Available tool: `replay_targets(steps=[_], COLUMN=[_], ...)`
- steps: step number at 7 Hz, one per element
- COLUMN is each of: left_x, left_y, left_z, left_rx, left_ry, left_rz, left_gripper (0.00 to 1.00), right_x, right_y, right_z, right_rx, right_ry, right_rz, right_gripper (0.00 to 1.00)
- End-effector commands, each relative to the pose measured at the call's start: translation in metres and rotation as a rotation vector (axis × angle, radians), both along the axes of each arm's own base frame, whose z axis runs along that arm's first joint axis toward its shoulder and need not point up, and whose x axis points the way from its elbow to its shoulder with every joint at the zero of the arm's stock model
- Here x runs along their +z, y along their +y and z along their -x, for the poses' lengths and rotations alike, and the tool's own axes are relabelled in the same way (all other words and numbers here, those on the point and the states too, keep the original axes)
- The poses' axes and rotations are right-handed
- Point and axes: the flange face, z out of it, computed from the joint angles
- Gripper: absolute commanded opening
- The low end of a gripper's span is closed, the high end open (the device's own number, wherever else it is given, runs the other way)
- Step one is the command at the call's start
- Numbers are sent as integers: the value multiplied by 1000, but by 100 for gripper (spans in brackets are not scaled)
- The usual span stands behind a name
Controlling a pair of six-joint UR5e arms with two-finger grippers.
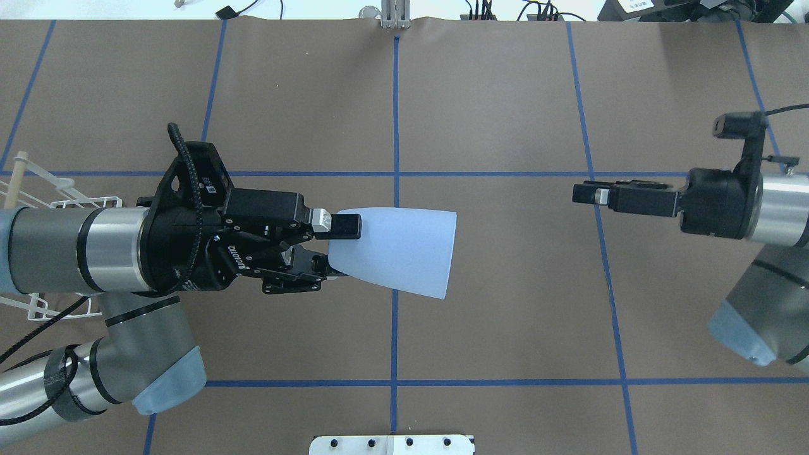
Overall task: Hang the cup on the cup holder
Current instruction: 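Open the right gripper and withdraw it while the left gripper holds the cup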
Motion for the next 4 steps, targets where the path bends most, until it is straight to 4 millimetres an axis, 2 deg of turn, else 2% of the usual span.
replay_targets(steps=[1,2,3,4], left_x=[8,14,14,8], left_y=[-12,-15,-30,-51], left_z=[5,2,7,25], left_rx=[-104,-159,-206,-258], left_ry=[-48,-113,-168,-255], left_rz=[-58,-91,-94,-73], left_gripper=[0,0,0,0], right_x=[32,62,89,112], right_y=[-57,-71,-87,-98], right_z=[-81,-113,-135,-151], right_rx=[11,31,59,61], right_ry=[246,361,475,592], right_rz=[183,195,207,198], right_gripper=[100,100,100,100])
